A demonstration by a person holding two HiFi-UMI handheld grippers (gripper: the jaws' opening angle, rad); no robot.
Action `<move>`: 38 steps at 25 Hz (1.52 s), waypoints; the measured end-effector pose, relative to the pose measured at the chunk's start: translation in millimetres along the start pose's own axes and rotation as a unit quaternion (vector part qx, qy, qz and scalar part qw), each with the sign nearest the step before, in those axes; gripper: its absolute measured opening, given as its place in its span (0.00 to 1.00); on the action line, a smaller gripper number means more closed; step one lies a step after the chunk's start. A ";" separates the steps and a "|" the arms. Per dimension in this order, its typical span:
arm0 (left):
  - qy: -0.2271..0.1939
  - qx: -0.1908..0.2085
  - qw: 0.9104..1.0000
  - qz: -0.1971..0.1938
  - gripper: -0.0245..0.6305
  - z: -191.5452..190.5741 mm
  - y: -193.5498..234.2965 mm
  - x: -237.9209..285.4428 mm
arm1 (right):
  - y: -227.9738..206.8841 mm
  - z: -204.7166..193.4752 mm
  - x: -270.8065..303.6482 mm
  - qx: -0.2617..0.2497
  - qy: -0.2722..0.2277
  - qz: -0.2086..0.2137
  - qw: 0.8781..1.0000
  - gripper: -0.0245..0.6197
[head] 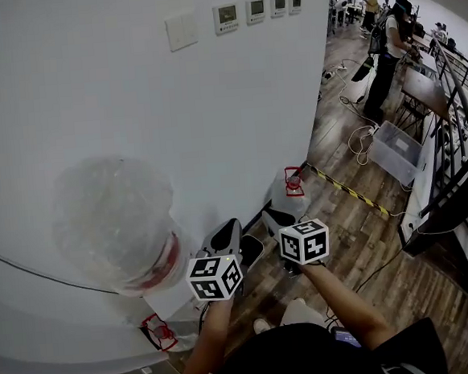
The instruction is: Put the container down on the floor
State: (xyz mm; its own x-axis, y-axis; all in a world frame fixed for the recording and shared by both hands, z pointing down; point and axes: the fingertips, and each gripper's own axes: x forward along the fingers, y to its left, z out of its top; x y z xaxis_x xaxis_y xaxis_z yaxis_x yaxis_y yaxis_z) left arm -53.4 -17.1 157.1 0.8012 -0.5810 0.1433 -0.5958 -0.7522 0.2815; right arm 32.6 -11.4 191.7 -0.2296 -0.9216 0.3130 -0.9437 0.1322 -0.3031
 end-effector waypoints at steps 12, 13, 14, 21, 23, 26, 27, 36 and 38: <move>-0.029 0.012 0.999 -0.011 0.06 25.5 -32.6 6.3 | -1.4 43.3 -28.3 -0.027 -0.052 0.004 0.998 0.10; -0.031 0.014 0.999 -0.010 0.06 27.7 -35.2 6.5 | -1.3 46.5 -30.8 -0.032 -0.052 0.005 0.998 0.10; -0.032 0.015 0.999 -0.009 0.06 29.5 -37.7 6.6 | -1.4 49.3 -33.4 -0.037 -0.052 0.005 0.998 0.10; -0.039 0.022 0.999 -0.002 0.06 41.8 -61.9 6.0 | -5.8 63.4 -55.2 -0.052 -0.050 0.012 0.997 0.10; -0.044 0.024 0.999 0.000 0.06 45.7 -68.9 3.5 | -6.6 66.3 -62.1 -0.057 -0.052 0.014 0.997 0.10; -0.046 0.027 0.999 0.004 0.06 48.0 -78.4 -2.1 | -7.2 70.5 -74.8 -0.063 -0.059 0.018 0.996 0.10; -0.047 0.029 0.998 0.006 0.06 47.8 -81.8 -4.0 | -7.6 71.3 -79.3 -0.064 -0.060 0.019 0.996 0.10; -0.055 0.038 0.998 -0.006 0.06 47.1 -127.2 -15.1 | -7.5 73.8 -117.7 -0.085 -0.079 0.022 0.993 0.10; -0.057 0.040 0.998 -0.006 0.06 46.8 -135.6 -15.3 | -8.8 74.4 -125.9 -0.084 -0.083 0.023 0.993 0.10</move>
State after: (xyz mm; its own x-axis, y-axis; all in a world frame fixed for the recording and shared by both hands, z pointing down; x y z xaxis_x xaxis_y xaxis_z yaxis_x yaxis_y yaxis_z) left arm 12.5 79.3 72.3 0.7994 -0.6000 0.0311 -0.5926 -0.7789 0.2055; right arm 87.6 76.3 88.0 -0.2447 -0.9585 0.1462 -0.9626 0.2220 -0.1556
